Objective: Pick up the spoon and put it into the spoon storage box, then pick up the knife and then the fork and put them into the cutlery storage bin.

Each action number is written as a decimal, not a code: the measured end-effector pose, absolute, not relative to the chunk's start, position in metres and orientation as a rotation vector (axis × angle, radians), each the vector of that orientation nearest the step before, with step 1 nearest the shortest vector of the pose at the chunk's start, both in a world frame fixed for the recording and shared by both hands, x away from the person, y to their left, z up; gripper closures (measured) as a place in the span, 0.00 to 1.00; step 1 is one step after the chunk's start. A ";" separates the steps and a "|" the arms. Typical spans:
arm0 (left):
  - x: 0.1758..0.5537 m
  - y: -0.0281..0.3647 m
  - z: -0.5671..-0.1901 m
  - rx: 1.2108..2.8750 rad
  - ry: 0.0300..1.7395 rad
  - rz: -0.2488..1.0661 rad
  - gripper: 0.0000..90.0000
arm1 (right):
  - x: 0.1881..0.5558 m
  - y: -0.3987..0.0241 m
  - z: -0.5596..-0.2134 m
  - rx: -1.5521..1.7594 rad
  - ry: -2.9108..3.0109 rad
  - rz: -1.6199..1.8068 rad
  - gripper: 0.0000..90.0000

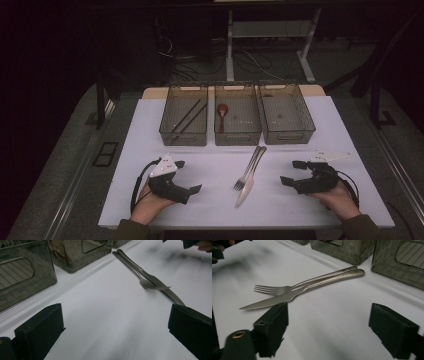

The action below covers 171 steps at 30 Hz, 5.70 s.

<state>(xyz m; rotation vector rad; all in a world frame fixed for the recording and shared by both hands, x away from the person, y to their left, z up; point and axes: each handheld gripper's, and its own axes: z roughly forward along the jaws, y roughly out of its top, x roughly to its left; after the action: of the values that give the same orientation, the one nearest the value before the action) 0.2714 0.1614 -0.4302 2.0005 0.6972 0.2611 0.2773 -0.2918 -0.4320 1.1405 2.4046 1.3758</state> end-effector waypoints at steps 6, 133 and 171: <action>0.272 0.161 -0.430 2.003 0.692 0.255 0.00 | 0.286 -0.288 -0.429 1.153 2.434 1.362 0.36; 0.271 0.158 -0.430 2.016 0.664 0.216 0.00 | 0.289 -0.241 -0.432 0.713 2.948 0.864 0.99; 0.271 0.156 -0.430 2.020 0.650 0.199 0.00 | 0.286 -0.207 -0.412 0.449 3.059 0.569 0.74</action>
<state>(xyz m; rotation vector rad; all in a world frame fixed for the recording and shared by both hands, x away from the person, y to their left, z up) 0.2706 0.1563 -0.4301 2.0202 0.6501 0.1989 0.2862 -0.2071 -0.4124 0.4487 3.0594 0.5694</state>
